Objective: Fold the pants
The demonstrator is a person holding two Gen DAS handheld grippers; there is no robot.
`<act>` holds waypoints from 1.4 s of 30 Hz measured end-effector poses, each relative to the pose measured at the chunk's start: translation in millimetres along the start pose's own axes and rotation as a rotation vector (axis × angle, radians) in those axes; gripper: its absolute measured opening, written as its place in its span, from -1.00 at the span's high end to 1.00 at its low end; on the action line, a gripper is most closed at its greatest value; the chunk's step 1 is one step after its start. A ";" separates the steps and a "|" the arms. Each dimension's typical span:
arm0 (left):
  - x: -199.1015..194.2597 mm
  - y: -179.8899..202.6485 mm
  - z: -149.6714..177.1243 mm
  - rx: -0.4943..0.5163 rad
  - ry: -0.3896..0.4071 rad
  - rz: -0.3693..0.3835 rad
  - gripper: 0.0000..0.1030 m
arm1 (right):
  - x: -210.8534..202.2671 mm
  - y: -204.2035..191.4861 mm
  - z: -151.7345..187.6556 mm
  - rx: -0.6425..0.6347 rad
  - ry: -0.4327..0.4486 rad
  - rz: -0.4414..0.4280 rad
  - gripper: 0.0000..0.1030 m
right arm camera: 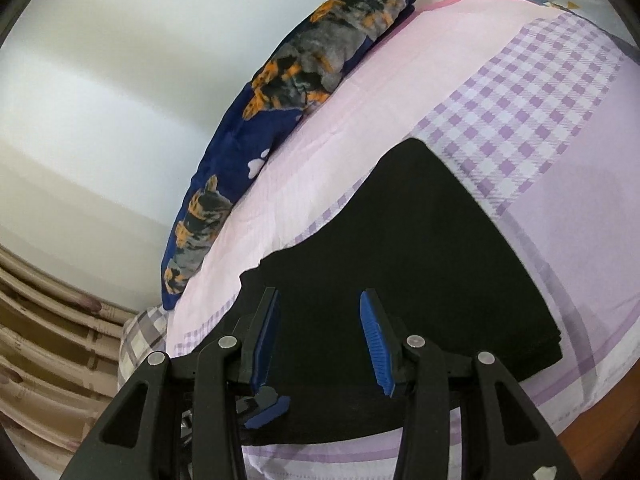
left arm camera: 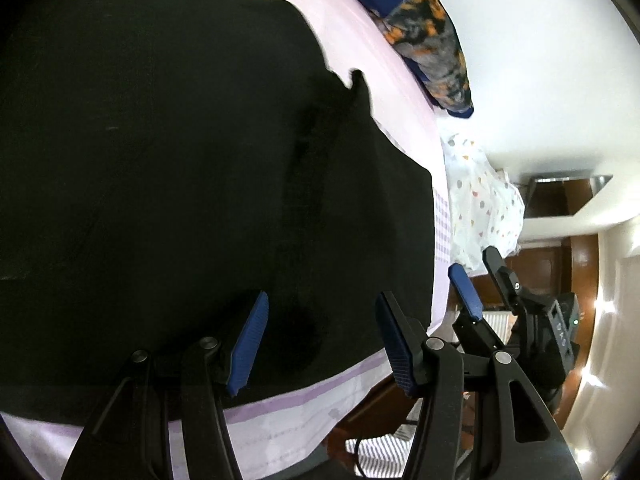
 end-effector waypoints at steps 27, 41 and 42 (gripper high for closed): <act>9.2 -7.5 12.2 -0.008 0.083 -0.242 0.93 | -2.4 52.0 2.2 -0.114 -0.129 0.393 0.18; -17.5 27.5 10.1 0.265 0.247 -0.342 0.65 | 14.2 37.8 17.4 -0.235 -0.228 0.419 0.17; -21.3 35.2 8.1 0.306 0.279 -0.323 0.64 | 15.5 34.6 18.6 -0.250 -0.234 0.413 0.17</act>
Point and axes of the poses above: each gripper's, at about its wrist camera, not at the fingertips, and x roughly the way its jaws point, y to its right, z to its underside, the point moved 6 cm from there along x, roughly the way its jaws point, and after that the axes turned 15 degrees about -x, right-handed, at the moved point
